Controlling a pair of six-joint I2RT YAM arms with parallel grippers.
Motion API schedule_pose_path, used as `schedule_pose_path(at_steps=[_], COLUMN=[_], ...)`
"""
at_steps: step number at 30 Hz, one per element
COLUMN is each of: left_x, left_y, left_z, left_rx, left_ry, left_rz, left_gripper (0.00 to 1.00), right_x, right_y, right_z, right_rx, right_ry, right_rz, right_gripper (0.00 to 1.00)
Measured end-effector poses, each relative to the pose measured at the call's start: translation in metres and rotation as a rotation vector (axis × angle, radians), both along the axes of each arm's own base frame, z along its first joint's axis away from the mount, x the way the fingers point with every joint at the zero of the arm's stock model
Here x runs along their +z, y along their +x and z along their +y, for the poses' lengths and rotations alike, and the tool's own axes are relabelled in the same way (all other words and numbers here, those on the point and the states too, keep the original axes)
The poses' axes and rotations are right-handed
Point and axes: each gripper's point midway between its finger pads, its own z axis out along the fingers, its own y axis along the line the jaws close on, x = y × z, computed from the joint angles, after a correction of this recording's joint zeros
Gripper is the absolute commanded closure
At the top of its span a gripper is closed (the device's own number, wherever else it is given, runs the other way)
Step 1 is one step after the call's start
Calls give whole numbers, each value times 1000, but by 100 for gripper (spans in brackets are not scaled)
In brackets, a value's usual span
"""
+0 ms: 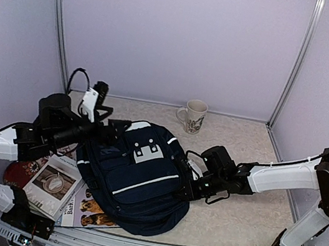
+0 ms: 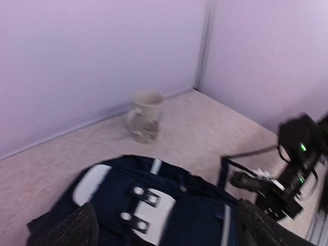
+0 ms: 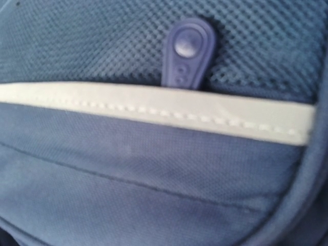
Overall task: Pack the student bag
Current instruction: Adjust the student bag at the center of the board, then hold the largest pocket of the student bag.
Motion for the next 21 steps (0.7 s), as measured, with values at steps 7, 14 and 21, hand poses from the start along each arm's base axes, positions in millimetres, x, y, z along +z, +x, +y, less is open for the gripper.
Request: schedule_pose_path(at_steps=[7,14,21], left_x=[-109,-172,-209], left_y=[-96,-108,-108], left_z=[-136,-159,-180], left_rx=[-564,-643,-580], left_ry=[405,604,815], left_rz=[86,159,114], left_gripper=[19,27,49], right_x=[1,1,1], right_y=[3,5,5], right_z=[-2,-3,-3], right_rx=[-14,-21,-24], right_ry=[-2,-2,-1], right_rz=[-1,2,4], right_gripper=[100,100,100])
